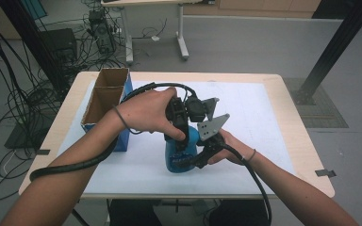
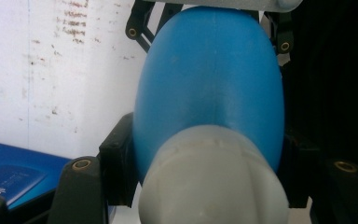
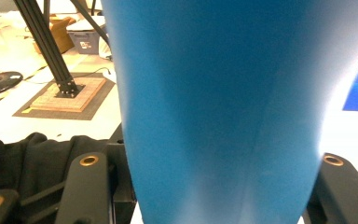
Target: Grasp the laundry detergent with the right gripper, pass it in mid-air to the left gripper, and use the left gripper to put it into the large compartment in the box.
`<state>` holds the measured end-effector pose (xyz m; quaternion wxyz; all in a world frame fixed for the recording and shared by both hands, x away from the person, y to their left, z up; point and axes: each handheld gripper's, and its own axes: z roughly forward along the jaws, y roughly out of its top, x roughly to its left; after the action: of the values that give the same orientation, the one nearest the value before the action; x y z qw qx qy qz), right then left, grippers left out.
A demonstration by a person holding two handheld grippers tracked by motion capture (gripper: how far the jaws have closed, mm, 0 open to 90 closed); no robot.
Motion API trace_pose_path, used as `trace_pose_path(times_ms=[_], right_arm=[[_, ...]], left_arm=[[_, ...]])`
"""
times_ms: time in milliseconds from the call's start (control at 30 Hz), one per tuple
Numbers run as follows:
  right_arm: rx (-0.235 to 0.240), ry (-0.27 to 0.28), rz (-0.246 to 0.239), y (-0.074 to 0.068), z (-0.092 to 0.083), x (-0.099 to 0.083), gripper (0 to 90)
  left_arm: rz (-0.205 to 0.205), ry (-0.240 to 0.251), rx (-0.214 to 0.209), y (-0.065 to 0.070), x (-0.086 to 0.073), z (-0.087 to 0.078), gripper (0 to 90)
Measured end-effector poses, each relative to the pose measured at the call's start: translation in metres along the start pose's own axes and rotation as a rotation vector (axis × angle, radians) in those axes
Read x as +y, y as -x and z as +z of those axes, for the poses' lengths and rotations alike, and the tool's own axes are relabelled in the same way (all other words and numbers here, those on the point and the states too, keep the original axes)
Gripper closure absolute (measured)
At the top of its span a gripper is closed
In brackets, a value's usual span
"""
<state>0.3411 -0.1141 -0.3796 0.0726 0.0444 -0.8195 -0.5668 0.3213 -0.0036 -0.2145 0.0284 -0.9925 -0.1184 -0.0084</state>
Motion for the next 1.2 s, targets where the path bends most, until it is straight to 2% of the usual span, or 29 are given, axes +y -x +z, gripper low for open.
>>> trace_pose_path(times_ms=[1200], right_arm=[[-0.006, -0.001, 0.0, -0.0003, -0.0005, -0.0002, 41.2]], left_arm=[[-0.002, -0.011, -0.002, -0.0008, 0.001, -0.0007, 37.2]])
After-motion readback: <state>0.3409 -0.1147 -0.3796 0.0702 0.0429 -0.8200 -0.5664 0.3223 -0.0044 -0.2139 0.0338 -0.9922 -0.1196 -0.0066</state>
